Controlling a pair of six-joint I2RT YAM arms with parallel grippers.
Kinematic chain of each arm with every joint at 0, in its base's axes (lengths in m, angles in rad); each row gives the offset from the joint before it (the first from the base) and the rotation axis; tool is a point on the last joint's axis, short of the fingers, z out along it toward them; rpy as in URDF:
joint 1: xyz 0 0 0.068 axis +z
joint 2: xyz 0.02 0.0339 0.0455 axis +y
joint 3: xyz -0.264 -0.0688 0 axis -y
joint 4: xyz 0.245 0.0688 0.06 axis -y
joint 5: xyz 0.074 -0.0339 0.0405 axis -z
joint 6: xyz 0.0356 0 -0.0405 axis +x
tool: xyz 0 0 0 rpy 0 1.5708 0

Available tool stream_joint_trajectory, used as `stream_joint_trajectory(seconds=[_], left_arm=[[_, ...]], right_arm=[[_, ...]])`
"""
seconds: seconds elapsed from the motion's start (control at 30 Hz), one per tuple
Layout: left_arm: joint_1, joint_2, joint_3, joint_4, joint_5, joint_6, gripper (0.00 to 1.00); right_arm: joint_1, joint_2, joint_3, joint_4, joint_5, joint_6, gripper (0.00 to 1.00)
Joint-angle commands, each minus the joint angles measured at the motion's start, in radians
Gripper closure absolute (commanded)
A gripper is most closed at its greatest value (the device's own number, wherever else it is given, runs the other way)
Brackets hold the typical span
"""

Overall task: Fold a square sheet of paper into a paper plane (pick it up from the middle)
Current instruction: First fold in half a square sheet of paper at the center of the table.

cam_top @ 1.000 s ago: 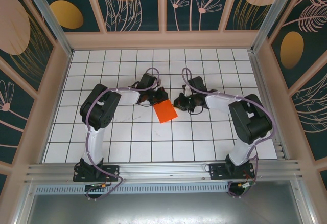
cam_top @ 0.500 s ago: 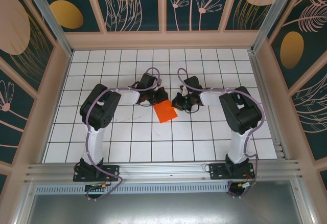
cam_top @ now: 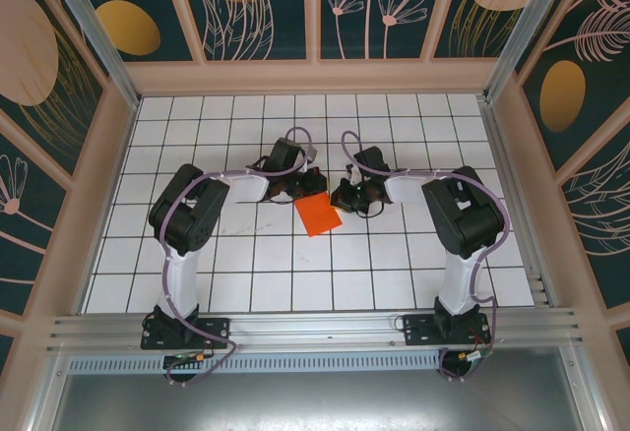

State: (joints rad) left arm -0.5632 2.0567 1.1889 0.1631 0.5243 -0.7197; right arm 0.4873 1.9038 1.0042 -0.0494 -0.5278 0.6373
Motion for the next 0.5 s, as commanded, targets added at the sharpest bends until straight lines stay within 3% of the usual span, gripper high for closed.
stream_joint_trajectory(seconds=[0.0, 0.47], left_arm=[[-0.009, 0.032, 0.032, -0.028, 0.025, 0.033, 0.97], [-0.002, 0.097, 0.069, -0.121, -0.092, 0.007, 1.0]], right_arm=[[0.013, 0.034, -0.011, -0.055, 0.052, -0.016, 1.0], [0.016, 0.018, -0.06, -0.114, 0.064, -0.053, 1.0]])
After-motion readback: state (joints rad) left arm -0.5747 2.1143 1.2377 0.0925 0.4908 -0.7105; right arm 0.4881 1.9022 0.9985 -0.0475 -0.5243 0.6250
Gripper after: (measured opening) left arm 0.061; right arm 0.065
